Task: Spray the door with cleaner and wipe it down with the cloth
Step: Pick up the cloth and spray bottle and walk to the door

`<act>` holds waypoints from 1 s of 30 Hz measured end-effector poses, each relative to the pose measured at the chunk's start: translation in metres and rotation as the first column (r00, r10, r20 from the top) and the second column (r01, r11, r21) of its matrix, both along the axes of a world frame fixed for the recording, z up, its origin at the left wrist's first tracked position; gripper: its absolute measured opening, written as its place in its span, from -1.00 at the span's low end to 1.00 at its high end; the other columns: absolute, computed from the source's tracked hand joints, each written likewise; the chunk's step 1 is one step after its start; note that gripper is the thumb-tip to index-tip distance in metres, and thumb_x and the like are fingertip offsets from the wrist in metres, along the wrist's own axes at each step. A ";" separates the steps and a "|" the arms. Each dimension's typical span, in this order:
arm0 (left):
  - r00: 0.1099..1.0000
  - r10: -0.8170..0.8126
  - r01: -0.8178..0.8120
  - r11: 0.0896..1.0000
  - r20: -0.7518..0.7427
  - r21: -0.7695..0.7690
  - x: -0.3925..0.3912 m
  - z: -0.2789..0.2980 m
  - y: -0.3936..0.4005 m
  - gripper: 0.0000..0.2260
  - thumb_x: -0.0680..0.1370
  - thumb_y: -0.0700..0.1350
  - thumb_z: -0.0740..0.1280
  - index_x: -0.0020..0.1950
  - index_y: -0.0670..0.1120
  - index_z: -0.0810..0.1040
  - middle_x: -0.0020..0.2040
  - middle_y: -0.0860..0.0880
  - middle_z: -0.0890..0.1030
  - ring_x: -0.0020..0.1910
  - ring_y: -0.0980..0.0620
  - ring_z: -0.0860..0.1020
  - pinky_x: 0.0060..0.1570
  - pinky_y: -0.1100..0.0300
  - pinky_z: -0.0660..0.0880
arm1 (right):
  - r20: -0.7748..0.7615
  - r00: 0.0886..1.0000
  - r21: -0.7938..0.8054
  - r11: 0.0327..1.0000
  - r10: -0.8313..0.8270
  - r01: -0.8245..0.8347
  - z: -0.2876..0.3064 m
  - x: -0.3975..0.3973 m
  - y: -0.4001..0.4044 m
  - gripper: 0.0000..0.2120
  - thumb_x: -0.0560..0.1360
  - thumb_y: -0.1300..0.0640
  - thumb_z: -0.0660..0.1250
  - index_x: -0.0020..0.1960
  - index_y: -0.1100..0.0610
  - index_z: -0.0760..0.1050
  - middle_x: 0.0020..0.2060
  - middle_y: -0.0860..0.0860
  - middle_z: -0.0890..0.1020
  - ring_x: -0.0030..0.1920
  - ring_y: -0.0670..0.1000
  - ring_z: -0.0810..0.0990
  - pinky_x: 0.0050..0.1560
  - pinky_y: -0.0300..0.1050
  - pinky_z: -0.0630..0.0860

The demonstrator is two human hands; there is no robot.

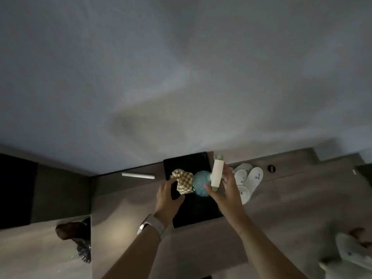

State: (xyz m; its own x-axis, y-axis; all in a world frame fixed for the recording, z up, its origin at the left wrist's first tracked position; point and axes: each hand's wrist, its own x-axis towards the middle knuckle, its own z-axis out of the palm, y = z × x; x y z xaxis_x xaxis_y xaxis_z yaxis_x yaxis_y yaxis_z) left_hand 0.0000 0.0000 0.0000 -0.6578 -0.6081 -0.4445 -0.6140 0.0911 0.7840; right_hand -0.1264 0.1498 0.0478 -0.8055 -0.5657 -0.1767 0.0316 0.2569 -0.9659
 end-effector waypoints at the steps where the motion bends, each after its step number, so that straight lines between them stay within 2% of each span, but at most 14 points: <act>1: 0.999 -0.051 0.051 0.994 -0.001 -0.095 -0.010 -0.007 -0.002 -0.41 0.43 -0.23 0.49 0.42 -0.10 0.39 0.37 -0.13 0.38 0.36 -0.12 0.35 0.33 0.07 0.28 | -0.021 1.000 0.006 1.000 -0.006 0.006 -0.004 -0.005 -0.005 -0.25 0.44 -0.02 0.51 0.52 0.00 0.22 0.32 -0.11 0.48 0.36 -0.04 0.47 0.27 -0.10 0.50; 2: 0.993 -0.111 0.116 0.977 0.039 -0.176 -0.019 -0.011 -0.003 -0.35 0.42 -0.18 0.51 0.47 -0.09 0.34 0.42 -0.13 0.34 0.40 -0.13 0.30 0.33 0.07 0.24 | -0.040 0.999 0.035 0.999 -0.006 0.007 -0.004 -0.008 -0.009 -0.25 0.44 0.01 0.52 0.51 -0.04 0.22 0.30 -0.17 0.49 0.35 -0.08 0.47 0.28 -0.13 0.49; 4: 0.975 -0.149 0.180 0.964 0.166 -0.196 -0.034 -0.015 -0.007 -0.27 0.43 -0.07 0.50 0.53 0.01 0.25 0.49 -0.05 0.25 0.44 -0.11 0.23 0.33 0.02 0.26 | -0.073 0.997 0.045 0.999 0.003 0.001 -0.006 -0.014 -0.018 -0.24 0.43 0.05 0.51 0.52 -0.02 0.20 0.33 -0.23 0.46 0.37 -0.17 0.43 0.30 -0.26 0.44; 6: 0.947 -0.161 0.219 0.957 0.277 -0.192 -0.040 -0.027 -0.010 -0.34 0.47 0.01 0.46 0.51 0.03 0.27 0.47 0.00 0.27 0.43 -0.09 0.24 0.31 0.01 0.32 | -0.163 0.987 0.053 0.999 -0.002 0.011 -0.011 -0.017 -0.022 -0.24 0.44 0.03 0.50 0.52 0.04 0.19 0.39 -0.20 0.41 0.39 -0.18 0.40 0.31 -0.31 0.40; 8: 0.920 -0.189 0.271 0.940 0.344 -0.209 -0.039 -0.032 -0.013 -0.48 0.50 0.05 0.41 0.41 -0.04 0.39 0.37 -0.03 0.37 0.37 -0.09 0.30 0.25 0.06 0.35 | -0.210 0.977 0.058 0.998 0.029 -0.017 -0.012 -0.019 -0.027 -0.27 0.47 -0.05 0.46 0.51 -0.06 0.16 0.38 -0.23 0.40 0.37 -0.09 0.45 0.31 -0.22 0.45; 11: 0.961 -0.102 0.156 0.967 0.258 -0.199 -0.034 -0.036 -0.016 -0.66 0.50 -0.02 0.43 0.18 -0.19 0.56 0.21 -0.12 0.48 0.25 -0.15 0.40 0.18 0.13 0.34 | -0.225 0.974 0.062 0.998 0.025 -0.012 -0.012 -0.020 -0.034 -0.36 0.51 -0.08 0.37 0.48 -0.26 0.11 0.26 -0.15 0.51 0.16 -0.04 0.60 0.12 -0.19 0.58; 14: 0.986 0.083 -0.066 0.991 0.146 -0.118 -0.024 -0.016 -0.015 -0.64 0.39 0.01 0.49 0.03 -0.23 0.63 0.17 -0.12 0.51 0.19 -0.15 0.47 0.21 0.03 0.42 | -0.231 0.973 0.076 0.997 0.019 -0.001 -0.009 -0.017 -0.034 -0.52 0.54 -0.11 0.33 0.39 -0.09 0.26 -0.04 -0.05 0.59 0.00 -0.01 0.62 0.08 -0.13 0.60; 17: 0.952 0.306 -0.303 0.941 0.001 0.147 -0.008 0.029 -0.009 -0.56 0.29 0.11 0.42 0.09 -0.08 0.65 0.10 -0.03 0.62 0.09 -0.05 0.60 0.07 0.06 0.56 | -0.170 0.984 0.079 0.995 -0.047 0.061 0.000 -0.013 -0.027 -0.49 0.51 -0.15 0.32 0.25 0.23 0.40 -0.17 -0.10 0.58 -0.09 -0.06 0.62 0.04 -0.02 0.60; 19: 0.895 0.445 -0.397 0.830 -0.038 0.392 0.004 0.057 -0.002 -0.69 0.42 -0.06 0.44 0.14 -0.06 0.62 0.02 -0.07 0.68 0.04 -0.07 0.64 -0.07 0.15 0.57 | -0.162 0.983 0.085 0.991 -0.085 0.100 0.013 -0.005 -0.018 -0.49 0.49 -0.17 0.31 0.20 0.22 0.45 -0.15 -0.14 0.60 -0.08 -0.08 0.62 0.05 -0.02 0.61; 21: 0.868 0.492 -0.392 0.762 -0.067 0.516 0.017 0.086 0.006 -0.79 0.55 -0.20 0.36 0.18 -0.09 0.60 0.03 -0.10 0.69 0.02 -0.05 0.64 -0.12 0.19 0.57 | -0.175 0.978 0.092 0.987 -0.111 0.129 0.028 0.006 -0.004 -0.50 0.48 -0.18 0.31 0.24 0.15 0.46 -0.02 -0.17 0.60 0.03 -0.10 0.61 0.14 -0.09 0.58; 25: 0.833 0.552 -0.434 0.705 -0.049 0.561 0.046 0.130 0.029 -0.72 0.55 -0.19 0.37 0.24 -0.10 0.48 0.13 -0.16 0.62 0.06 -0.09 0.62 -0.10 0.11 0.55 | -0.186 0.949 0.075 0.960 -0.253 0.271 0.070 0.037 0.036 -0.51 0.46 -0.10 0.31 0.37 -0.16 0.31 0.18 0.05 0.51 0.19 0.07 0.54 0.21 -0.04 0.55; 27: 0.824 0.563 -0.446 0.715 -0.065 0.538 0.063 0.150 0.041 -0.65 0.53 -0.22 0.39 0.27 -0.08 0.40 0.14 -0.17 0.59 0.05 -0.09 0.60 -0.09 0.11 0.53 | -0.187 0.941 0.084 0.950 -0.282 0.301 0.090 0.055 0.061 -0.48 0.49 -0.02 0.34 0.40 -0.12 0.28 0.30 0.07 0.45 0.31 0.08 0.48 0.30 -0.02 0.50; 28: 0.830 0.553 -0.435 0.728 -0.078 0.529 0.071 0.161 0.047 -0.62 0.53 -0.22 0.38 0.30 -0.03 0.38 0.12 -0.15 0.58 0.05 -0.10 0.59 -0.10 0.10 0.53 | -0.143 0.941 0.097 0.942 -0.305 0.320 0.101 0.065 0.072 -0.49 0.50 0.01 0.37 0.40 -0.08 0.30 0.30 0.05 0.48 0.32 0.06 0.49 0.32 0.02 0.48; 30: 0.855 0.507 -0.387 0.764 -0.108 0.517 0.086 0.180 0.058 -0.61 0.53 -0.20 0.38 0.31 0.02 0.39 0.11 -0.11 0.59 0.06 -0.12 0.59 -0.12 0.09 0.54 | -0.072 0.931 0.104 0.926 -0.358 0.364 0.124 0.083 0.093 -0.56 0.52 0.17 0.41 0.30 -0.11 0.33 0.15 0.00 0.56 0.19 -0.08 0.57 0.25 0.05 0.52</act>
State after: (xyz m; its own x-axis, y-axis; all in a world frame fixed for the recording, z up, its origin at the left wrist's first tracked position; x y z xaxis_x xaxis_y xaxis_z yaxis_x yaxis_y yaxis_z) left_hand 0.0860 0.0584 0.1802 -0.4803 -0.6197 -0.6207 -0.2907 -0.5552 0.7793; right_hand -0.0432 0.2429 0.1715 -0.9609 -0.2133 -0.1766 0.0948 0.3455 -0.9336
